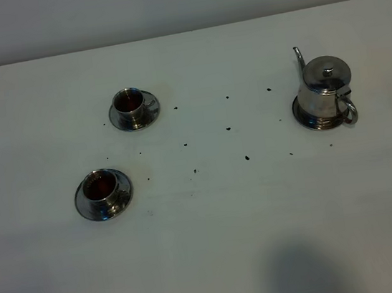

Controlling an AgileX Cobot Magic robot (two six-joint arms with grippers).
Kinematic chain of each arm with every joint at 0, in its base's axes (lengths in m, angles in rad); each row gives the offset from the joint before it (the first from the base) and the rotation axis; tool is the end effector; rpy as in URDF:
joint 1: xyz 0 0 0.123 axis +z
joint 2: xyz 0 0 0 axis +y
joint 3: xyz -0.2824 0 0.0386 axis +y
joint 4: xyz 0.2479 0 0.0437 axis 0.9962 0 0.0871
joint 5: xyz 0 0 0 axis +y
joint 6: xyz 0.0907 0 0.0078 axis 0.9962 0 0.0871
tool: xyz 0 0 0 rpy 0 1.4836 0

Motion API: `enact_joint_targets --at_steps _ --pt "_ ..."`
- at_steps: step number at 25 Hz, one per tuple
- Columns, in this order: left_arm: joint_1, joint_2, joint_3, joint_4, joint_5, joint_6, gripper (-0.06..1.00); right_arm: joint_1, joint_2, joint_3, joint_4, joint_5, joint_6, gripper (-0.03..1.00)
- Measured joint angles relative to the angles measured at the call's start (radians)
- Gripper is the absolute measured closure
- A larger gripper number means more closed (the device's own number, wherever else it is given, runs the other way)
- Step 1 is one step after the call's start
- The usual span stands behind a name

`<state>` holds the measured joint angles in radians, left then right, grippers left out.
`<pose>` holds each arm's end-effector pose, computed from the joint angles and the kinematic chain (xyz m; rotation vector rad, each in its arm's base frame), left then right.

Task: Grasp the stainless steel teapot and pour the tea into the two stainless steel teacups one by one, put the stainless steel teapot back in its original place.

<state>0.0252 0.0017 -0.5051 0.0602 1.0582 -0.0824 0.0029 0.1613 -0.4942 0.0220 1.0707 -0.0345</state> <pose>-0.0053 0.0046 0.2789 -0.1123 2.0340 0.0361 0.0198 0.0018 0.2735 -0.0404 2.2208 0.0099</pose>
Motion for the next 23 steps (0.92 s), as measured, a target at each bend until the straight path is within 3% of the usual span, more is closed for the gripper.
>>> enact_joint_targets --at_steps 7,23 --pt "0.000 0.000 0.000 0.000 0.000 0.000 0.48 0.000 -0.163 0.002 0.003 0.000 0.000 0.46" --pt "0.000 0.000 0.000 0.000 0.000 -0.002 0.48 0.000 -0.168 0.002 0.003 0.000 0.000 0.46"
